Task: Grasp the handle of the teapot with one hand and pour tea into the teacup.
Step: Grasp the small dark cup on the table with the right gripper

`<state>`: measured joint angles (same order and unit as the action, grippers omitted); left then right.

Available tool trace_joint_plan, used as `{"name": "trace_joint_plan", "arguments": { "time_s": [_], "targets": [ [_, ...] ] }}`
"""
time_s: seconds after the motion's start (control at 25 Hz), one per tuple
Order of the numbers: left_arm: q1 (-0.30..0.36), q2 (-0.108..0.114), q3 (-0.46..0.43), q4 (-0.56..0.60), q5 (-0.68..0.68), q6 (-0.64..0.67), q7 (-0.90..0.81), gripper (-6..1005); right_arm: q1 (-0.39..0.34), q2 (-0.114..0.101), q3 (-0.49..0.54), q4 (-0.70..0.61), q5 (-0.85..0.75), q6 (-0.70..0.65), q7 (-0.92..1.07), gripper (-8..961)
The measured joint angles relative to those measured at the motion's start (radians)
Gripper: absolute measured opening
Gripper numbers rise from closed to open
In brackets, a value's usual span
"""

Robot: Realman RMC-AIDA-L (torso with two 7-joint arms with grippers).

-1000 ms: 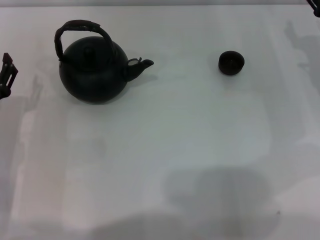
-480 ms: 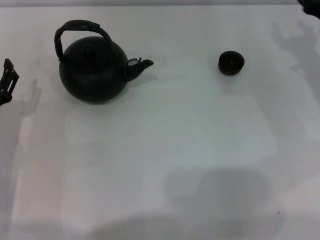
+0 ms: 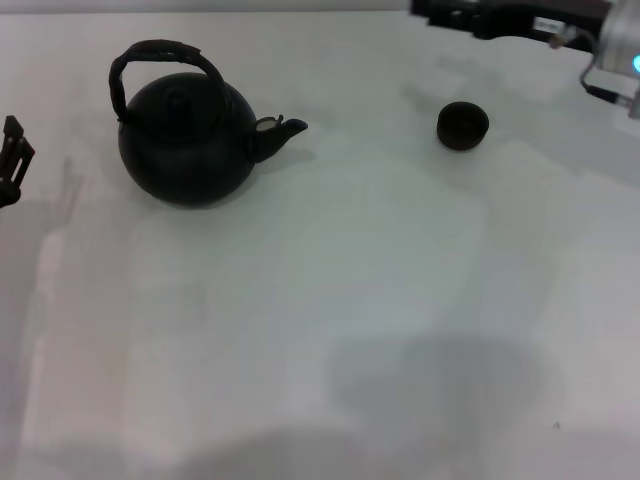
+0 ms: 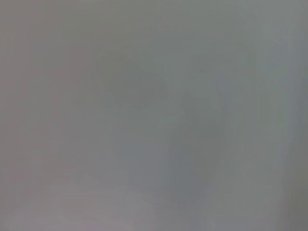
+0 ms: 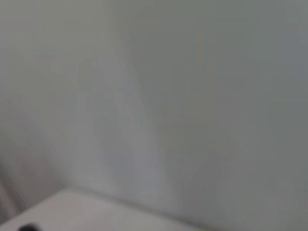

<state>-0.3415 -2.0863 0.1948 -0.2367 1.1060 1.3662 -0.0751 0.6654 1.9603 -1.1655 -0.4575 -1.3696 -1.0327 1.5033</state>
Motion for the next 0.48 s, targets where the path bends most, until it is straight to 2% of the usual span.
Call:
{"name": "trace_joint_plan", "arguments": {
  "time_s": [0.24, 0.36, 0.48],
  "targets": [
    [0.002, 0.000, 0.000, 0.001, 0.000, 0.001, 0.000, 888, 0.137, -0.037, -0.114, -0.076, -0.309, -0.016, 0.257, 844],
    [0.005, 0.000, 0.000, 0.001, 0.000, 0.001, 0.000, 888, 0.201, -0.035, -0.130, -0.097, -0.450, -0.022, 0.345, 841],
    [0.010, 0.000, 0.000, 0.000, 0.000, 0.001, 0.000, 887, 0.244, -0.019, -0.131, -0.123, -0.557, -0.020, 0.403, 838]
  ]
}}
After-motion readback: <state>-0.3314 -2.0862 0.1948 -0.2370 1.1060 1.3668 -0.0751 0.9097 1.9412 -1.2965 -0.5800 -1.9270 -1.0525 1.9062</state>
